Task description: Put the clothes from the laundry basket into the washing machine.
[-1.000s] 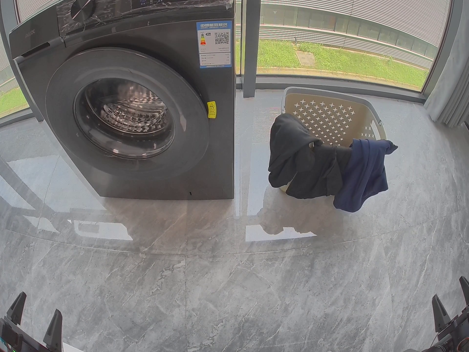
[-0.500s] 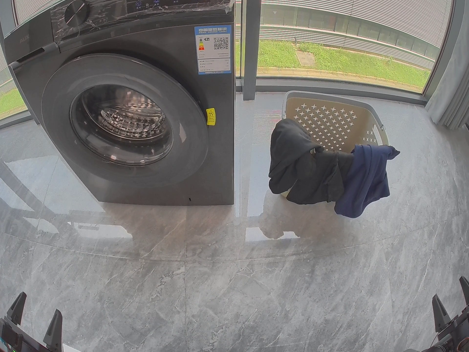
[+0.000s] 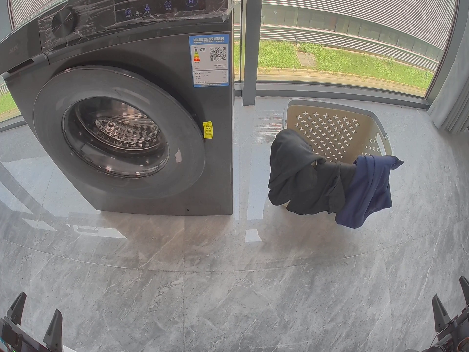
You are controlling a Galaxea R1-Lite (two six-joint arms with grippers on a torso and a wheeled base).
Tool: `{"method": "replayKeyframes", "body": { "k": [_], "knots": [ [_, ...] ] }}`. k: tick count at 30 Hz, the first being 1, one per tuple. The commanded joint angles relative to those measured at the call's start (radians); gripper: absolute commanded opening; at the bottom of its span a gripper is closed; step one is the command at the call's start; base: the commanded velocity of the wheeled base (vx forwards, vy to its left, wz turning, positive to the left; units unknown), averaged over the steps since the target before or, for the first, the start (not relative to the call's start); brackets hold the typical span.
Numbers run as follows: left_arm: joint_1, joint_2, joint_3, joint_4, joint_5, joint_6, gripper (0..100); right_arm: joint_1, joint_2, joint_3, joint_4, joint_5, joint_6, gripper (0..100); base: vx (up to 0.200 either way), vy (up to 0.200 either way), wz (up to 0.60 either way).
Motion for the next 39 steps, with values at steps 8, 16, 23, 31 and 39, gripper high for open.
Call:
{"method": "replayKeyframes", "body": {
  "k": [8, 16, 23, 31, 39],
  "knots": [
    [0.000, -0.017, 0.018, 0.000, 0.000, 0.000, 100, -0.001, -0.008, 0.016, 0.000, 0.000, 0.000, 100, 0.000, -0.200, 0.00],
    [0.000, -0.017, 0.018, 0.000, 0.000, 0.000, 100, 0.001, -0.008, 0.016, 0.000, 0.000, 0.000, 100, 0.000, -0.100, 0.00],
    [0.000, -0.017, 0.018, 0.000, -0.001, 0.000, 100, -0.001, -0.008, 0.016, 0.000, 0.000, 0.000, 100, 0.000, 0.000, 0.00],
    [0.001, -0.017, 0.018, 0.000, 0.000, 0.000, 100, 0.001, -0.008, 0.016, 0.000, 0.000, 0.000, 100, 0.000, -0.100, 0.00],
    [0.000, -0.017, 0.018, 0.000, 0.000, 0.000, 100, 0.001, -0.008, 0.016, 0.000, 0.000, 0.000, 100, 0.000, -0.200, 0.00]
  ]
}}
